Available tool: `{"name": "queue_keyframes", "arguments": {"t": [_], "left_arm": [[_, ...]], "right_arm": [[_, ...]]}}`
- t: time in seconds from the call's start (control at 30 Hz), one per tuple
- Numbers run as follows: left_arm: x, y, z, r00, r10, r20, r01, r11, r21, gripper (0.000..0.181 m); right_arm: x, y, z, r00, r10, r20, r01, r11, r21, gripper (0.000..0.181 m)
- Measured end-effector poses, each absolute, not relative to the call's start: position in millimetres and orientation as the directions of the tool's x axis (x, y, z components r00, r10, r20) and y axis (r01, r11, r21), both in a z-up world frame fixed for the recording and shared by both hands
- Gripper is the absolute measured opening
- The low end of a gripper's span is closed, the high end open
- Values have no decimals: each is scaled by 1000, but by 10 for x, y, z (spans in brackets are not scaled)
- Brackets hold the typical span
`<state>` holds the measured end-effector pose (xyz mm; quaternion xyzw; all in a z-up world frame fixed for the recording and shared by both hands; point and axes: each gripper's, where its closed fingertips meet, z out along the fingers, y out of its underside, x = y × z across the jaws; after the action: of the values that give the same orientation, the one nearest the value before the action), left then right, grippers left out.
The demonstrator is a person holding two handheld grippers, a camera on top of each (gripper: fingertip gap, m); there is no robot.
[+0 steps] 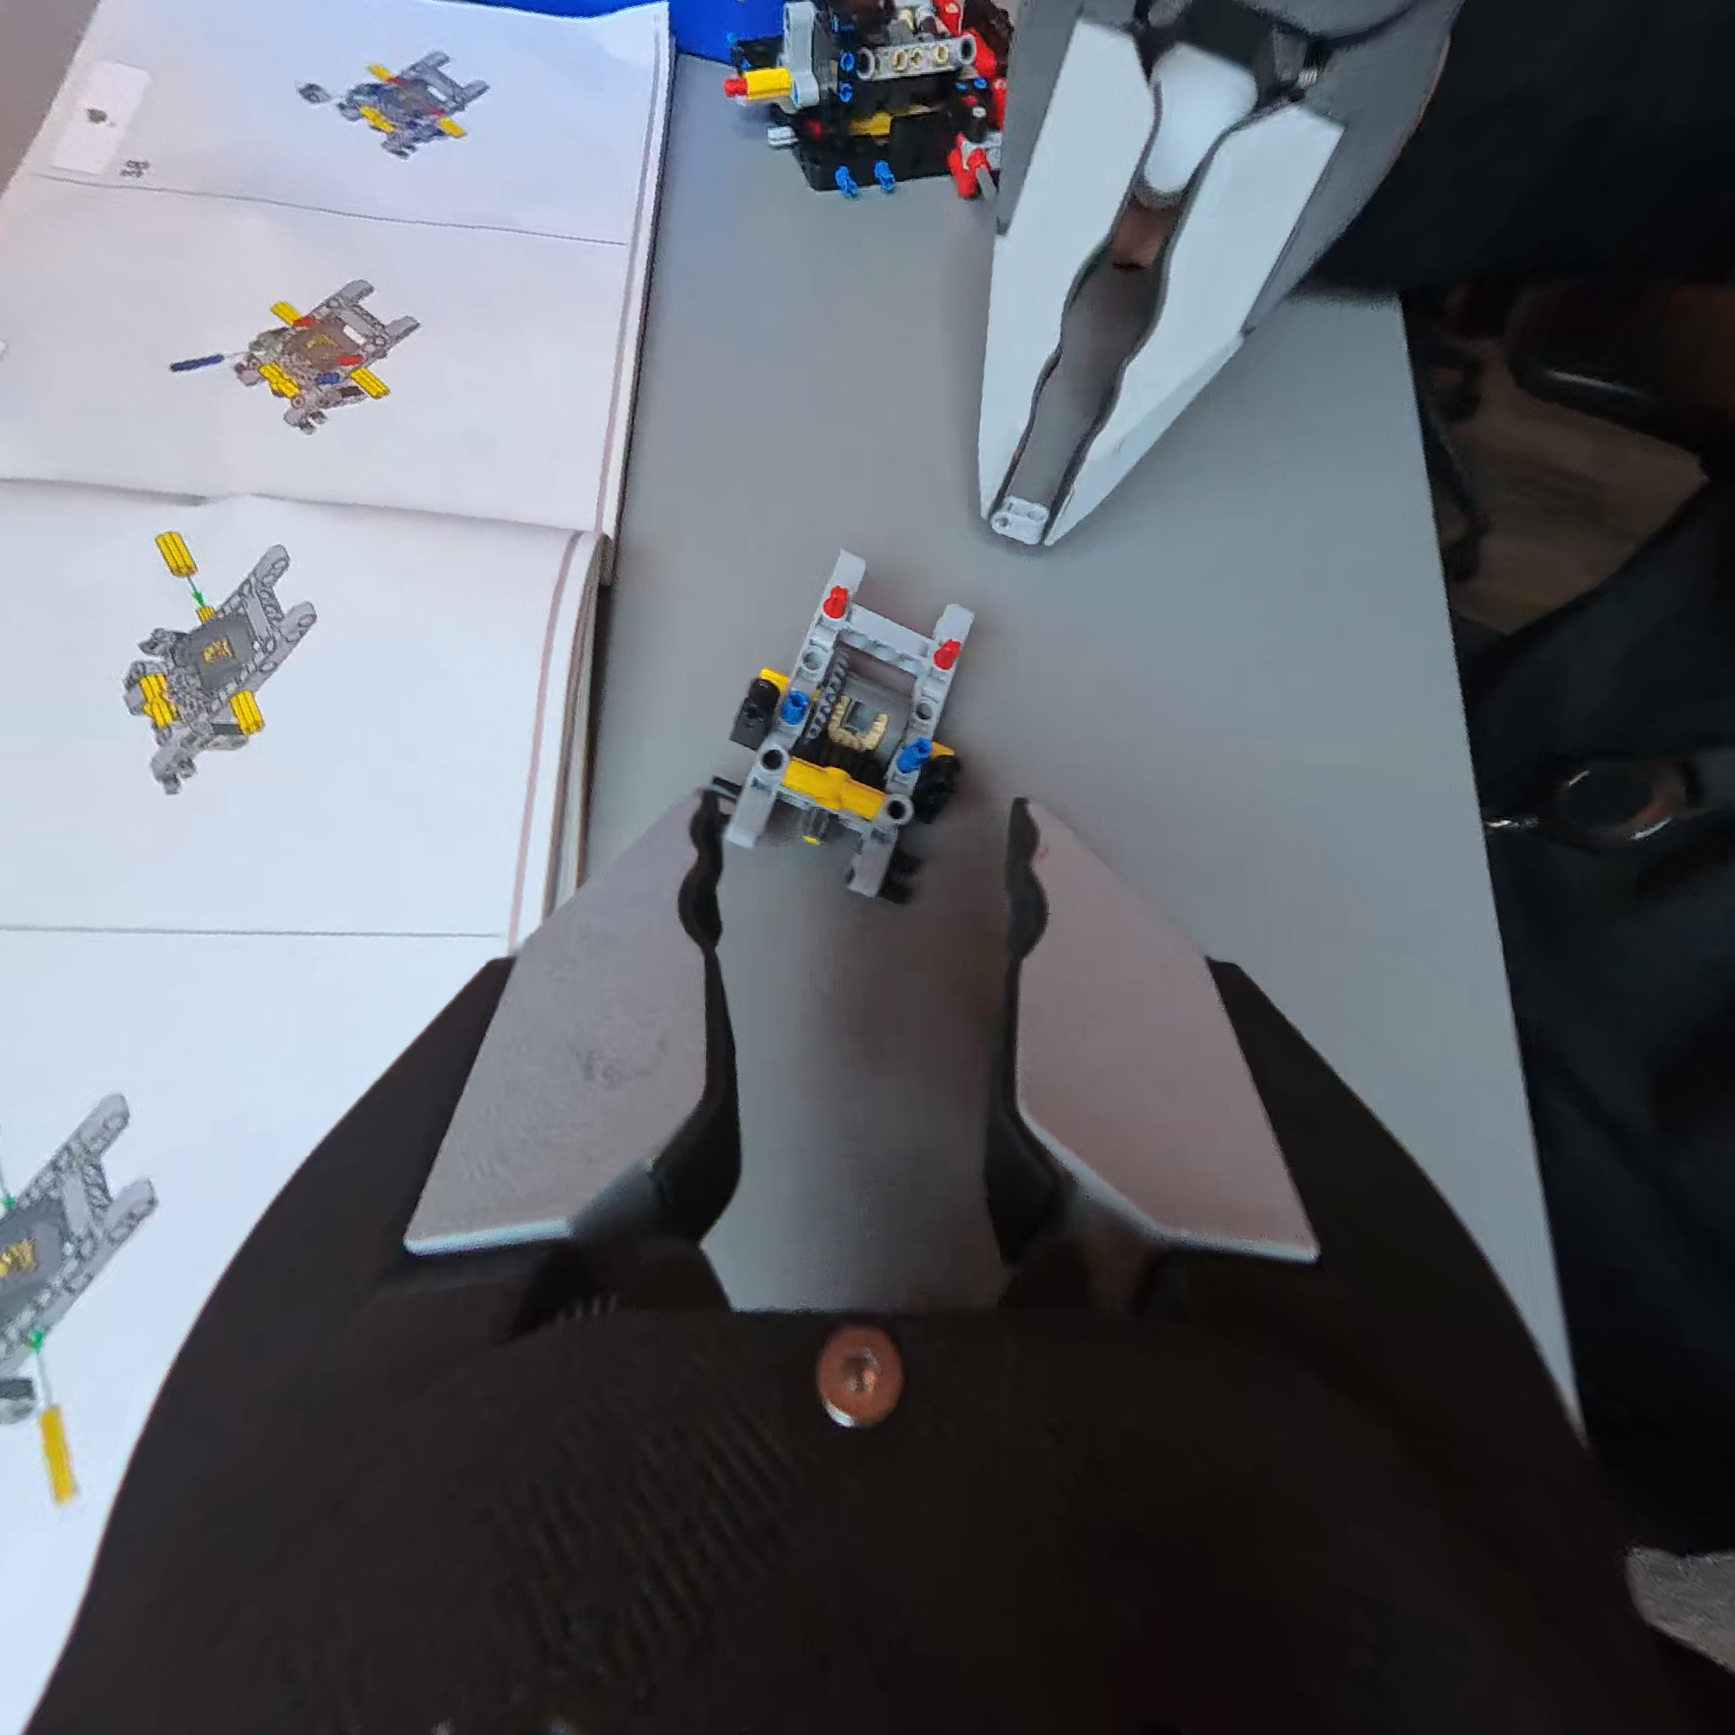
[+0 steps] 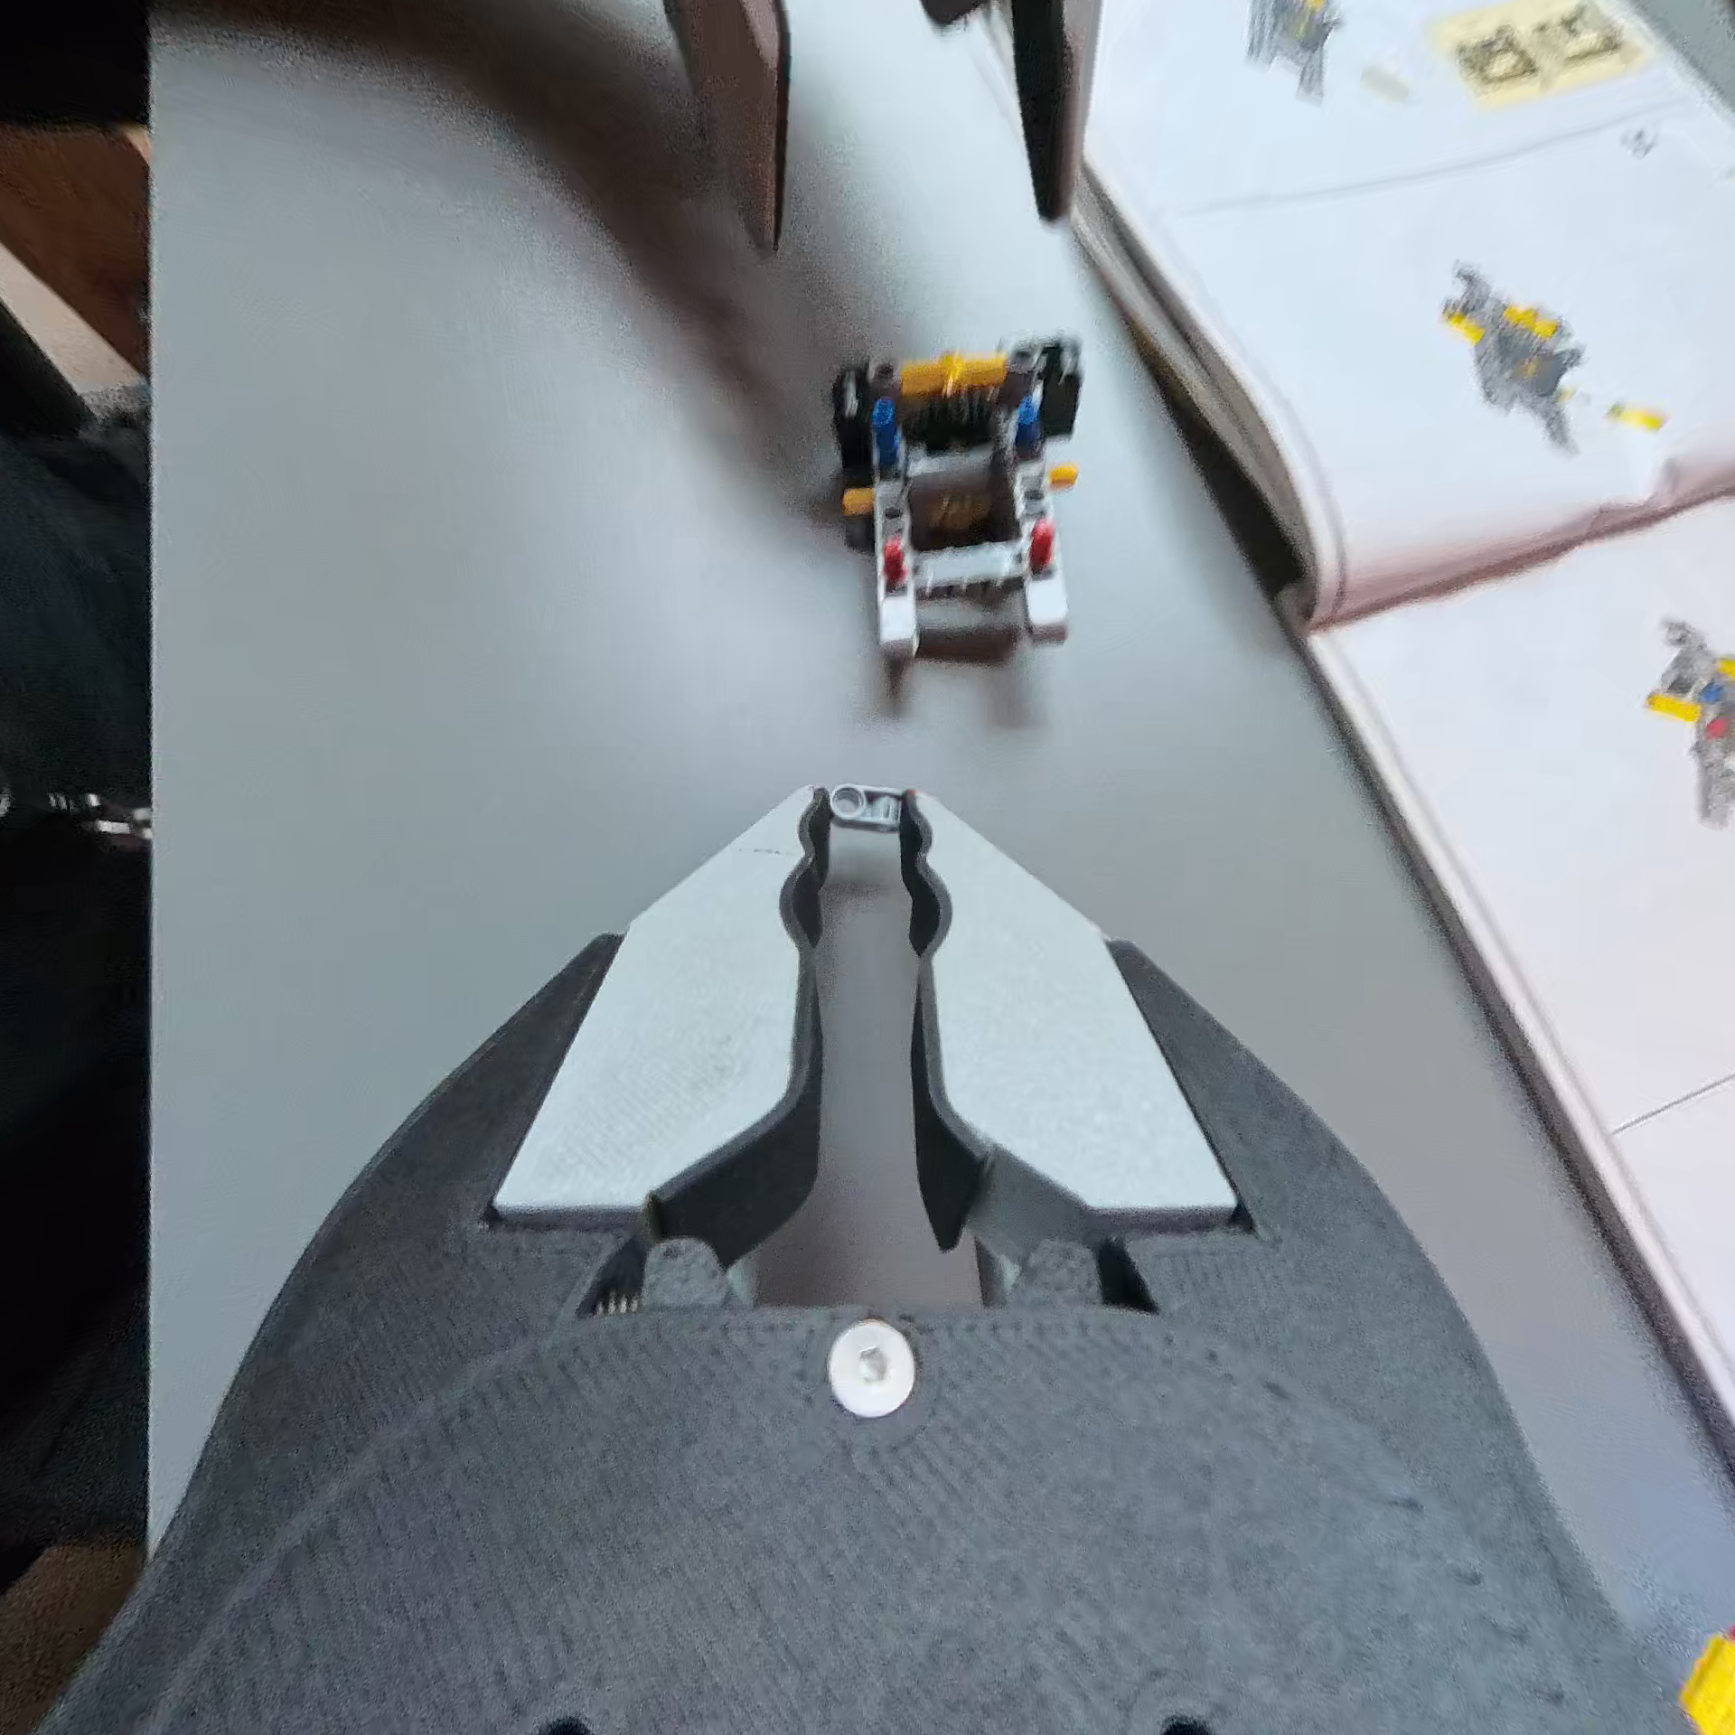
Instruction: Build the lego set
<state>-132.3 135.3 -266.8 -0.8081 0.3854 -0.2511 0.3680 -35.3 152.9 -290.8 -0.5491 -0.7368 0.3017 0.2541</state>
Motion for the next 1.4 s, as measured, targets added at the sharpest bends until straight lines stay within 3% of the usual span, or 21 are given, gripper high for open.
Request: {"name": "queue_keyframes", "arguments": {"t": [0.1,0.37,0.43,0.6,0.97,1.4], "left_arm": [[-1357,1448,-2734,548,-833,78,-500,-401,-767,78],[-1220,1465,-3086,462,-887,-3,-658,-341,-671,83],[-1150,1425,-3085,429,-903,12,-655,-321,-684,80],[-1189,1468,-3067,449,-893,15,-630,-329,-703,52],[-1201,1451,-3066,447,-894,17,-615,-322,-720,52],[-1197,1452,-3067,445,-895,18,-614,-320,-721,52]], "right_arm": [[-581,1653,-2742,-217,974,65,628,190,-755,12],[-1103,1707,-2636,-199,977,73,581,178,-794,12],[-1163,1697,-2677,-234,965,117,592,237,-770,12],[-1239,1645,-2752,-300,943,146,614,308,-727,12],[-1311,1603,-2798,-376,907,189,612,396,-684,11],[-1314,1593,-2805,-342,920,193,569,366,-736,12]]}}
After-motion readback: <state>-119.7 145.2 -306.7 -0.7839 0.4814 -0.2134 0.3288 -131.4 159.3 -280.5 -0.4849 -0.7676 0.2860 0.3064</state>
